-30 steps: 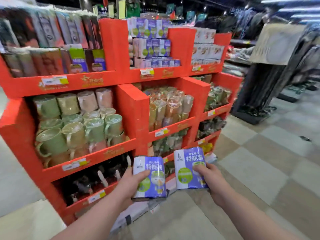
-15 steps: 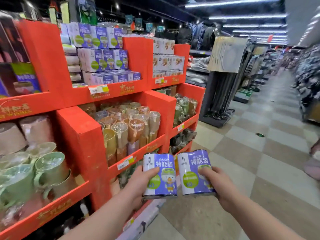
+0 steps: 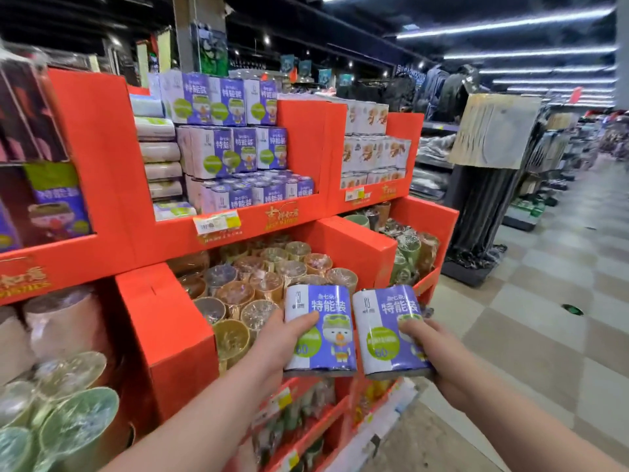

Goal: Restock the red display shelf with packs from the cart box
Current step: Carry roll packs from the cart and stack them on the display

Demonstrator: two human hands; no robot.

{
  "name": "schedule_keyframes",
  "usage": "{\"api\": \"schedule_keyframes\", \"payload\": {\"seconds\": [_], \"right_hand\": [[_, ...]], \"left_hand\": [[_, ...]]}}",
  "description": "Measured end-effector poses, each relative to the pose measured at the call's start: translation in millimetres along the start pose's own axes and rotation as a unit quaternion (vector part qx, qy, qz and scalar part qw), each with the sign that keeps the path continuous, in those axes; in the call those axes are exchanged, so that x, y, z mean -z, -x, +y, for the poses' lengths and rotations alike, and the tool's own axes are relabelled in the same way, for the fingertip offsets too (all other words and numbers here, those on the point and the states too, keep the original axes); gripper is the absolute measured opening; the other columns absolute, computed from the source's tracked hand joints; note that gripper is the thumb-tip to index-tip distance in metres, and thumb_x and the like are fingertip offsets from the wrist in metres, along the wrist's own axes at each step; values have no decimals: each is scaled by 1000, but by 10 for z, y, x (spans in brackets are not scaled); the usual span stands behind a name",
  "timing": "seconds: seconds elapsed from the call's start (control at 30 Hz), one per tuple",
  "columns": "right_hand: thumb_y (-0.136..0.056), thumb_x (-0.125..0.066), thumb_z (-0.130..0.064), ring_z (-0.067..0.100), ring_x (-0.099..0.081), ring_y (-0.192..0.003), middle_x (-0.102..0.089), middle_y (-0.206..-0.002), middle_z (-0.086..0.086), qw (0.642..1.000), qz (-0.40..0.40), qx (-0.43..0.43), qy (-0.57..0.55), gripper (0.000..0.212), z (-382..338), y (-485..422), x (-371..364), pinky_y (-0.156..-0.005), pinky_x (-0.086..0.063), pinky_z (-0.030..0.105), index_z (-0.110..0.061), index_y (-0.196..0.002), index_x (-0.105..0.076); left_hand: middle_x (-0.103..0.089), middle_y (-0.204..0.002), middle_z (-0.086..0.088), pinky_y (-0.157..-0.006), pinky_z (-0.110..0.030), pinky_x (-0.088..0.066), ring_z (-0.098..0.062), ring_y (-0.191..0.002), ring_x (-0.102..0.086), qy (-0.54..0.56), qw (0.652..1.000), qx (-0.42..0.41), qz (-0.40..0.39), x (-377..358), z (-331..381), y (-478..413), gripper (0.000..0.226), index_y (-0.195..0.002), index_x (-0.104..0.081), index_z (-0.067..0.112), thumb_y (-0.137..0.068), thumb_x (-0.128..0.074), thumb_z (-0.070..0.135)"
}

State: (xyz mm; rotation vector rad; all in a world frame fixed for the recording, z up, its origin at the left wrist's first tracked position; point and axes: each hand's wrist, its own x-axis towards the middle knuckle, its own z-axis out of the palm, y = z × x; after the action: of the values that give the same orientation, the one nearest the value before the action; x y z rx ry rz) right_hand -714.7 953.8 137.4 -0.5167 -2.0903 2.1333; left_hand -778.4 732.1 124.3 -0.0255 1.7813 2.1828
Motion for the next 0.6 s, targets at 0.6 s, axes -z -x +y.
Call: {"api": "schedule_keyframes", "payload": {"seconds": [0.6], "right_hand": [[-87,-58,-19,21,-66,-67,-74,-82,9,963,-227,145,19,14,-1354,-2486,-1411,-68,-53,35,-8,-89,-66]], "left_hand": [[-75,-96,-14,-74,-42,-58,-31,-81,-72,58,965,-126,223,577,939,-934,22,-110,-62,10,-90,-63,16]]}}
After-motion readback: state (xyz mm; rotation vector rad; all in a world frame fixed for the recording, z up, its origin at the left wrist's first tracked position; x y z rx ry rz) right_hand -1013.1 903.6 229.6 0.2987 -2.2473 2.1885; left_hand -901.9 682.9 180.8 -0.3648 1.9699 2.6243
